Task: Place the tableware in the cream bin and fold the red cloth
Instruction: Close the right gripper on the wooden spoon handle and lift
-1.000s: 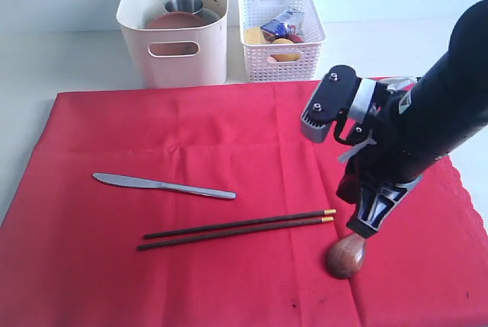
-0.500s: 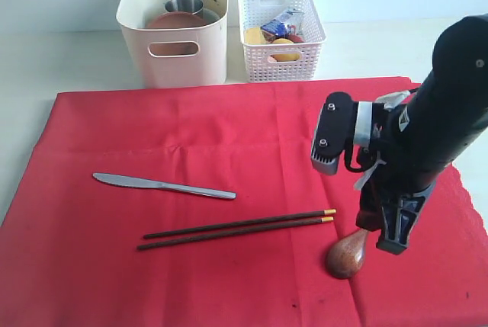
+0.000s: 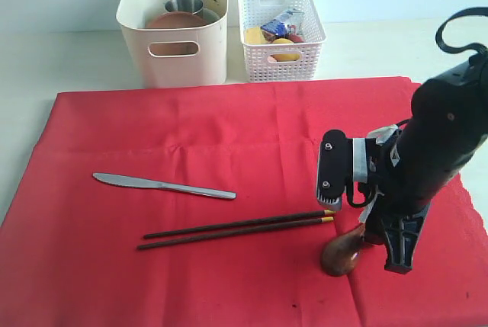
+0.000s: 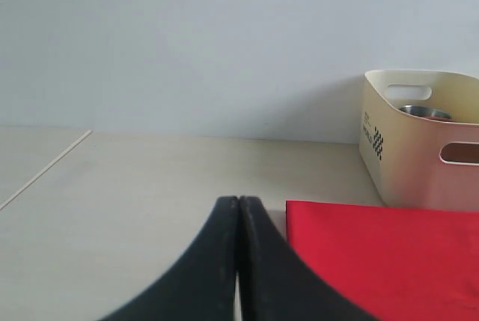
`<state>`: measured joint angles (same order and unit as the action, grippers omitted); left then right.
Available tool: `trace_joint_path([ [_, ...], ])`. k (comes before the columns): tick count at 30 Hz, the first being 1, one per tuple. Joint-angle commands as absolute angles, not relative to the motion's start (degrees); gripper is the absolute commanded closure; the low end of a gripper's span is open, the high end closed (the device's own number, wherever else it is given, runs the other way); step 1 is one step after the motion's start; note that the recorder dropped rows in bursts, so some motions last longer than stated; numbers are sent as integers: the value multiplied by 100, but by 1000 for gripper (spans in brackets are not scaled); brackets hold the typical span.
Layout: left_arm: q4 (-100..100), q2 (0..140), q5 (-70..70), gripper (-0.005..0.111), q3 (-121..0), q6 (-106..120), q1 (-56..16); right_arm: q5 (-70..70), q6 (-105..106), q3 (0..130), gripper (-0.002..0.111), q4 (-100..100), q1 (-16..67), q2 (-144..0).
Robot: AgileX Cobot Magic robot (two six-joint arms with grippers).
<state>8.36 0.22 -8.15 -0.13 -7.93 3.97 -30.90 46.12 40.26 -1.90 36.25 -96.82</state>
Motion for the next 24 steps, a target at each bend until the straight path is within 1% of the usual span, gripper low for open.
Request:
trace_joint_path([
  [1,872,0,-804,106,0,-772,403,-2198,4650,3716,57,-528,3637,-9684],
  [9,872,0,-804,106,0,-758,403,-2112,4650,3691,57,-567,3637,-9684],
  [11,872,0,-804,106,0,-774,403,-2122,4650,3691,60,-567,3637,-9684],
  [13,872,0,-804,106,0,-774,403,-2122,4650,3691,66,-528,3637,-9684],
  [16,872,0,-804,106,0,-774,403,-2111,4650,3691,81,-496,3637,-9684],
  [18,872,0,-804,106,0,-761,403,-2111,4650,3691,88,-466,3637,-9684],
  [24,872,0,-804,106,0,-761,403,-2123,4650,3691,103,-341,3637,-9684],
])
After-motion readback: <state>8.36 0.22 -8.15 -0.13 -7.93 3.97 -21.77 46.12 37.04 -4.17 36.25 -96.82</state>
